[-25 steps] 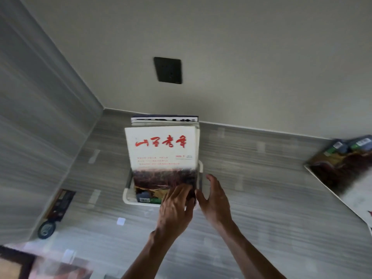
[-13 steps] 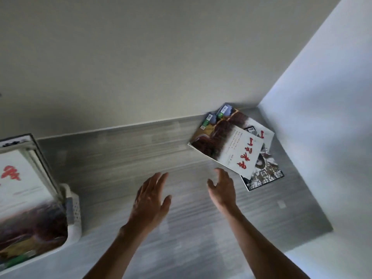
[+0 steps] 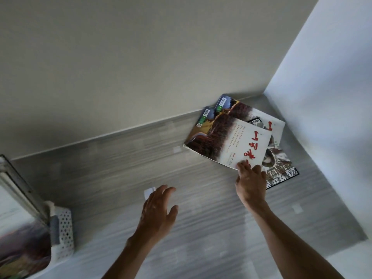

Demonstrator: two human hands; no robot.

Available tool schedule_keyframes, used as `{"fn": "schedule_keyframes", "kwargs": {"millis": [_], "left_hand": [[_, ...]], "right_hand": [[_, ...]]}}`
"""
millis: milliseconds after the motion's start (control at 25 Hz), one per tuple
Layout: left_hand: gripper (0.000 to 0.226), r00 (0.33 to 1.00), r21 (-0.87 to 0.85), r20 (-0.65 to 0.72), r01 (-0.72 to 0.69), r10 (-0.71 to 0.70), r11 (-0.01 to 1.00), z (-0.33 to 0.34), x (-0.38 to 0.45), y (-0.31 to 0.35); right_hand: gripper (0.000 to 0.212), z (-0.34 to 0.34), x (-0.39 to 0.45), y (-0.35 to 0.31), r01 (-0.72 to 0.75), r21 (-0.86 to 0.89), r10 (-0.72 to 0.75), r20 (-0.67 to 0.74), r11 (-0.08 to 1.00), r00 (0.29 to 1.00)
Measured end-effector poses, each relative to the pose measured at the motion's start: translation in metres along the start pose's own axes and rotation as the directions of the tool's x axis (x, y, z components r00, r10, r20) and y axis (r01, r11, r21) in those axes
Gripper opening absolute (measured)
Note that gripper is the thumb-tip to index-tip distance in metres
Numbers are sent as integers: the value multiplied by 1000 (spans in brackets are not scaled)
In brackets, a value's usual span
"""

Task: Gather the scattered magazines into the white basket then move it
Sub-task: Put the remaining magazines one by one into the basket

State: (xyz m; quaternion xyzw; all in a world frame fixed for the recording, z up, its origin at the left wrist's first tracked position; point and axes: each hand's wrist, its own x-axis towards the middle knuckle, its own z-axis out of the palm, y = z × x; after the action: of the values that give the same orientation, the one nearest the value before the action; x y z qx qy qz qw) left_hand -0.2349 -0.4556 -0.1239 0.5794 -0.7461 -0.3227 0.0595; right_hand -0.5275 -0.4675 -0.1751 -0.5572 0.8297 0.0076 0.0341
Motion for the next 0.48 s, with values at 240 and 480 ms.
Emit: {"fn": "schedule_keyframes", "kwargs": {"millis": [240,480], "left_hand": [[45,997,-75,-70,17,-22,997,-6,-7,11],[45,990,-77,-130,46,-55,996,-16,-21,-10]], "right_hand": [[22,-3,-5,-8,57,133,-63,37,989,997],[10,-5,11,-12,8,80,-5,-35,997,999]]}}
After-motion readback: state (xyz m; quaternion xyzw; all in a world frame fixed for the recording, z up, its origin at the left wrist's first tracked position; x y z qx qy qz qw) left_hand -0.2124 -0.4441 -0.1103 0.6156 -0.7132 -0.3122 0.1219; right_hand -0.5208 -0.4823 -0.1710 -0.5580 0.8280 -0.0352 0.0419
